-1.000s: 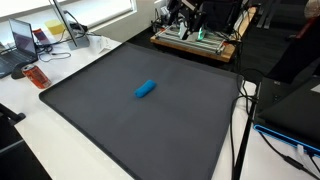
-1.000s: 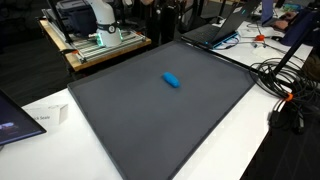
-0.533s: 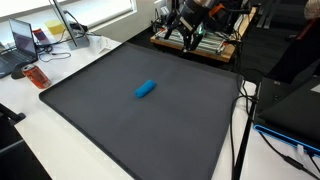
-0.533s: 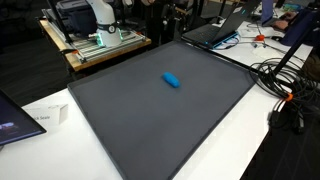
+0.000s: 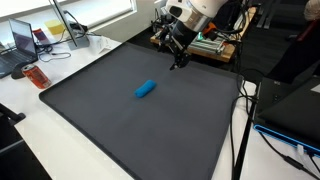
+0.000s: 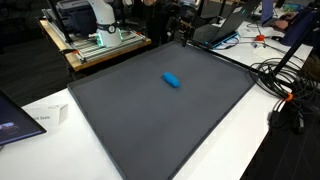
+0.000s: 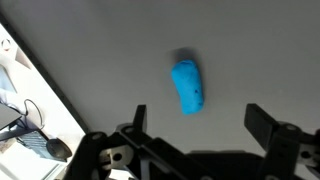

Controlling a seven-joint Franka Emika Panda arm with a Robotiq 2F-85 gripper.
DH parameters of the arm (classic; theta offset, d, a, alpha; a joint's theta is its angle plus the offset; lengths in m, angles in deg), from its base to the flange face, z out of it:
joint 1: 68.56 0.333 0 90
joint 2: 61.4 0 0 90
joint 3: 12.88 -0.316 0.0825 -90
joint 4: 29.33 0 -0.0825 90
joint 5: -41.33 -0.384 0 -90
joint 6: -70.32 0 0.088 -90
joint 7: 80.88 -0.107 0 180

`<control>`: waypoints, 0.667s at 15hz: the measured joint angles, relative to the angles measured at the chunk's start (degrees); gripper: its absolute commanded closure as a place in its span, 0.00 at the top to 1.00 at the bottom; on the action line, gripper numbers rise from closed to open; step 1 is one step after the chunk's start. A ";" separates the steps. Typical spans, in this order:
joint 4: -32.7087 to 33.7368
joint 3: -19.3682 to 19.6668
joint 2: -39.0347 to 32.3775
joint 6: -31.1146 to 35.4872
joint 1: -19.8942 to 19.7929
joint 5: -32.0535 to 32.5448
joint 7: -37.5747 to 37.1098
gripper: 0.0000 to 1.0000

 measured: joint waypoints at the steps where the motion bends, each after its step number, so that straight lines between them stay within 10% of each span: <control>1: 1.45 0.83 -1.49 -1.18 0.73 0.04 -0.44 1.00; 10: 13.08 5.55 -12.93 -13.10 7.09 1.22 -5.02 1.00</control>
